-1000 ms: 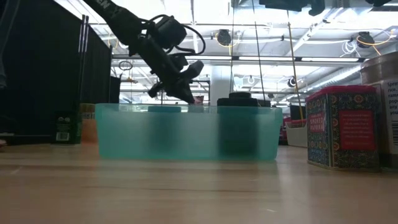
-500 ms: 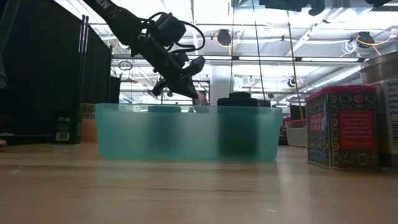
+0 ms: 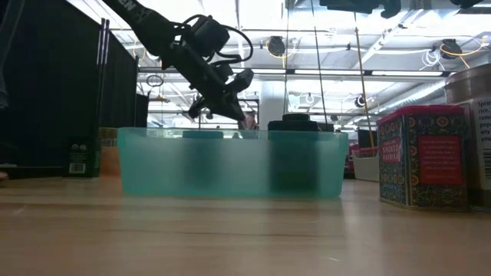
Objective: Sort spices by type
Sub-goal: Put the right orange spice pack into the transparent bin, then put the black spice bottle into the green bin
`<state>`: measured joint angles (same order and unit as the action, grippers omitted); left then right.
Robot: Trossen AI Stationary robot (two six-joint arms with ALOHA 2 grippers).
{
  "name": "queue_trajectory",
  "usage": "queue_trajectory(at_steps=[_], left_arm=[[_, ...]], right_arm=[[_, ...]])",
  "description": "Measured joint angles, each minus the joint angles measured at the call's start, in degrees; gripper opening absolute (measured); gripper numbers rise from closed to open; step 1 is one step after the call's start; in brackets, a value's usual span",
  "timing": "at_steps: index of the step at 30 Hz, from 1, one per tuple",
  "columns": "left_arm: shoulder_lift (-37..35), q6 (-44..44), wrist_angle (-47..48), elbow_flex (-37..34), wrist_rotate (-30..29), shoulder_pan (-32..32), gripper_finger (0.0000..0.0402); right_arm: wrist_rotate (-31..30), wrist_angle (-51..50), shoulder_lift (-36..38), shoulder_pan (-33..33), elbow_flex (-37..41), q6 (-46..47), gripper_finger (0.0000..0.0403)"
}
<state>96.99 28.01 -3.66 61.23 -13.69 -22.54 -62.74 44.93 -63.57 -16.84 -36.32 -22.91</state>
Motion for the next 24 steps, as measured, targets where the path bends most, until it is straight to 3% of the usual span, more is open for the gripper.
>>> queue_trajectory(at_steps=[7, 18, 24], left_arm=[[0.00, -0.01, 0.07, 0.00, 0.00, -0.01, 0.0030], [0.00, -0.60, -0.18, 0.00, -0.92, -0.01, 0.0094], [-0.54, -3.60, -1.29, 0.00, -1.54, 0.75, 0.0104]], right_arm=[[0.00, -0.09, 0.00, 0.00, 0.00, -0.32, 0.0107], [-0.01, -0.20, 0.00, 0.00, 0.00, -0.83, 0.0107], [-0.26, -0.74, 0.00, -0.02, 0.00, -1.25, 0.0107]])
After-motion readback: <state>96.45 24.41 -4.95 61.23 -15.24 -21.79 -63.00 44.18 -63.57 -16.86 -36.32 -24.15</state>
